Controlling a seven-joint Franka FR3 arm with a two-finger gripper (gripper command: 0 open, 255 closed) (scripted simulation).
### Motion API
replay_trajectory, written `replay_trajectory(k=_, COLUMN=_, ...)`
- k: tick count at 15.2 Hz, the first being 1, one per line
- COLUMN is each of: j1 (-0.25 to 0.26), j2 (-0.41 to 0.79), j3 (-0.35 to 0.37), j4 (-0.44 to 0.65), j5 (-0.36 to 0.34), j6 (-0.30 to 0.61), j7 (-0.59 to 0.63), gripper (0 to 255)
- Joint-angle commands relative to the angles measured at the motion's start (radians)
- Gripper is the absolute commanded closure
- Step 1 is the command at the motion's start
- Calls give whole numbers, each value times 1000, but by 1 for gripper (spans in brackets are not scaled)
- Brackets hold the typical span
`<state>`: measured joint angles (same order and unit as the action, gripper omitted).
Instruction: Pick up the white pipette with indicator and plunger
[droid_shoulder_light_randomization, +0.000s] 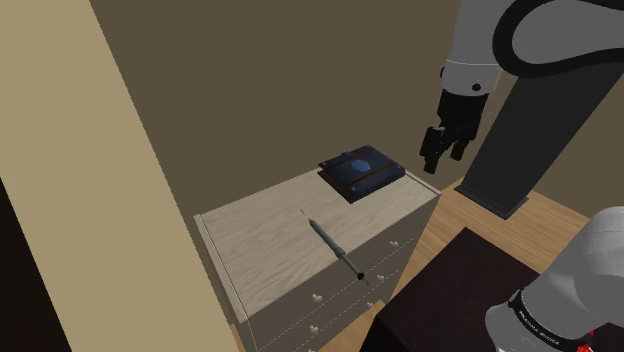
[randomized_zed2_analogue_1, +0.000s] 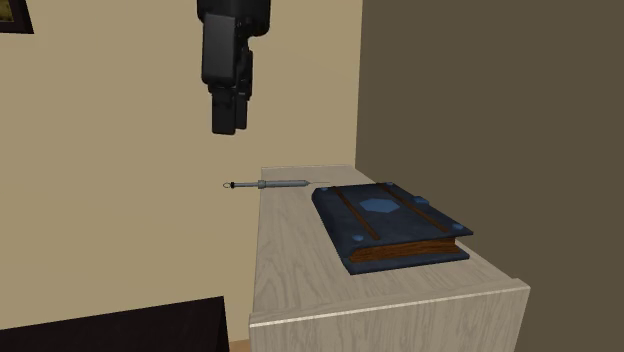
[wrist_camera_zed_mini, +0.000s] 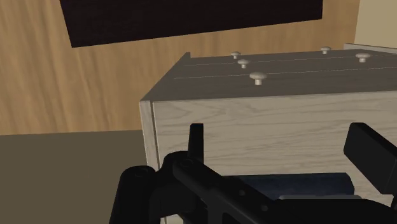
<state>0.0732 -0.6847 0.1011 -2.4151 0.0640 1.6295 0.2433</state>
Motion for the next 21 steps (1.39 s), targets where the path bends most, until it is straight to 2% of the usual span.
replay_trajectory(k=1, j1=17, j2=27, j3=33, j4=-13, j5=28, j6=45, j7=34, gripper=0)
replay_trajectory(k=7, j1=59, j2=163, j3=133, j4=16, j5=95, j6=170, j7=134, gripper=0)
replay_trajectory(k=12, j1=85, j2=301, j3=214, j4=73, j5=122, j6=269, j7=219, gripper=0)
replay_trajectory(k=16, j1=102, j2=424, j3=275, j4=139, j5=120, j6=340, j7=291, gripper=0)
replay_trajectory(k=21, j1=123, j2=585, j3=339, j4=241, j5=83, j6=412, j7=388, gripper=0)
